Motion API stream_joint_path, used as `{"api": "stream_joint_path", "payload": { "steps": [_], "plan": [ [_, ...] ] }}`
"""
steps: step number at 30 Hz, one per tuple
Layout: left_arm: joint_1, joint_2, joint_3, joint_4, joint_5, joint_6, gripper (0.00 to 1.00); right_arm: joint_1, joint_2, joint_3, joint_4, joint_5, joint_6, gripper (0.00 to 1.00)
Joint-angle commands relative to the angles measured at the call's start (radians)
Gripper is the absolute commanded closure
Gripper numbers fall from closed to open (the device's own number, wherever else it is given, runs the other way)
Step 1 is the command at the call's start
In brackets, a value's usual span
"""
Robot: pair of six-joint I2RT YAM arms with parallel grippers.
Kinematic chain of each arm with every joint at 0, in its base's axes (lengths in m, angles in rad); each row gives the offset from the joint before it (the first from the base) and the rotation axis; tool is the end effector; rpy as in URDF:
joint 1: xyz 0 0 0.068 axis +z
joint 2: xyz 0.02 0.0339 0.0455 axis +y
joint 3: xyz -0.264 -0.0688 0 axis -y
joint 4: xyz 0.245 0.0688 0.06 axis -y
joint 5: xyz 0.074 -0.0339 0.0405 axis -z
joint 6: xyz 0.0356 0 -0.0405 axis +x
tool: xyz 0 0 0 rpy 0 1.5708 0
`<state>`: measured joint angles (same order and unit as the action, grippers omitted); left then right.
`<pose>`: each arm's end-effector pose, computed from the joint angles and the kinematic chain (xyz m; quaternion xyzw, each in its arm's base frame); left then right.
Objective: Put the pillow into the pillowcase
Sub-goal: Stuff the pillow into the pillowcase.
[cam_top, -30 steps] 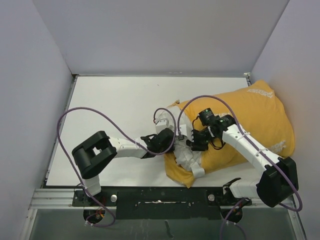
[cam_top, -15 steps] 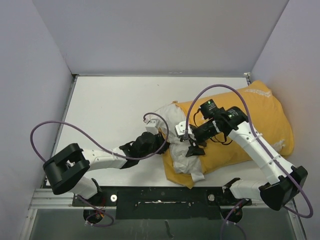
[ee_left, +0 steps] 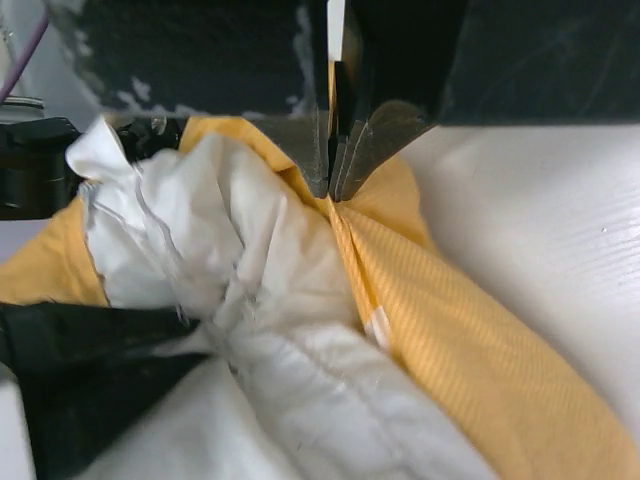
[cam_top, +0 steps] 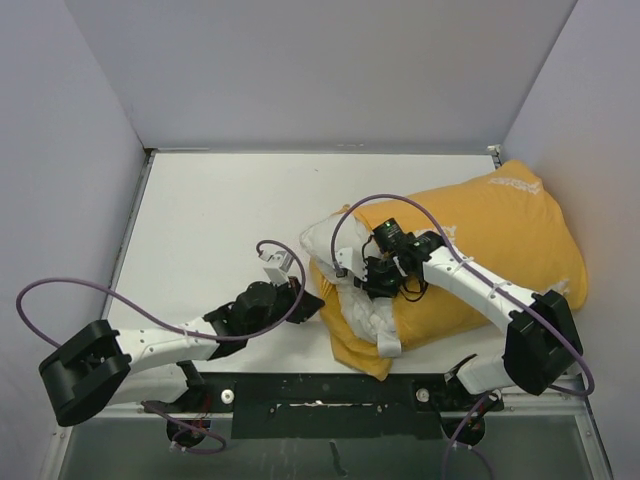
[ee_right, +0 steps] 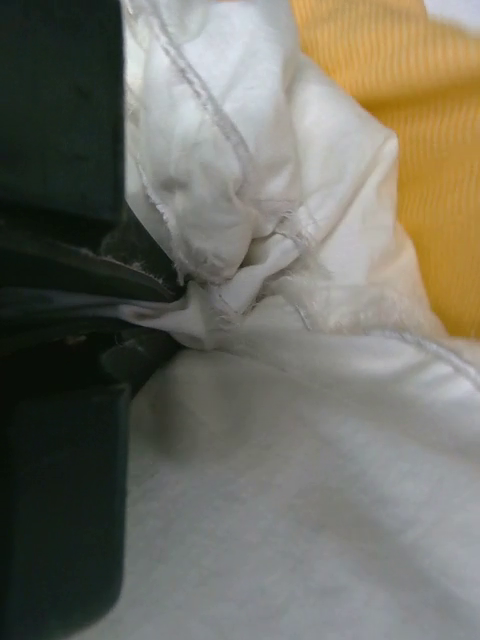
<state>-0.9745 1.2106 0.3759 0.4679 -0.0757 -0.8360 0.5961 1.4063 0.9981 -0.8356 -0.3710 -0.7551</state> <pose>0.1360 -0.1955 0.1800 0.0356 0.8231 -0.4259 0.3740 0.2078 0.1566 0.2303 -0.6299 0.7379 0.1687 0.1739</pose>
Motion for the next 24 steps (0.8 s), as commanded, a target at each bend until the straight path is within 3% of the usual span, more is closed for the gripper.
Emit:
{"api": "stream_joint_path", "payload": {
  "steps": [1,13,21,23,24],
  "plan": [
    [0.005,-0.129,-0.062,0.054,0.077,-0.067,1.00,-0.037,0.024,-0.043,0.172,0.457,0.025,1.00],
    [0.060,-0.223,-0.107,0.279,0.256,-0.215,1.00,0.001,0.185,-0.028,0.156,0.355,0.072,1.00],
    [0.083,-0.307,-0.081,-0.152,0.164,-0.138,1.00,-0.002,0.174,-0.020,0.125,0.225,0.079,1.00],
    [0.083,-0.294,-0.081,-0.186,0.144,-0.136,1.00,-0.004,0.175,-0.015,0.115,0.195,0.078,1.00],
    [0.084,-0.285,-0.078,-0.175,0.137,-0.140,0.88,-0.005,0.174,-0.015,0.113,0.181,0.079,1.00]
  ]
}}
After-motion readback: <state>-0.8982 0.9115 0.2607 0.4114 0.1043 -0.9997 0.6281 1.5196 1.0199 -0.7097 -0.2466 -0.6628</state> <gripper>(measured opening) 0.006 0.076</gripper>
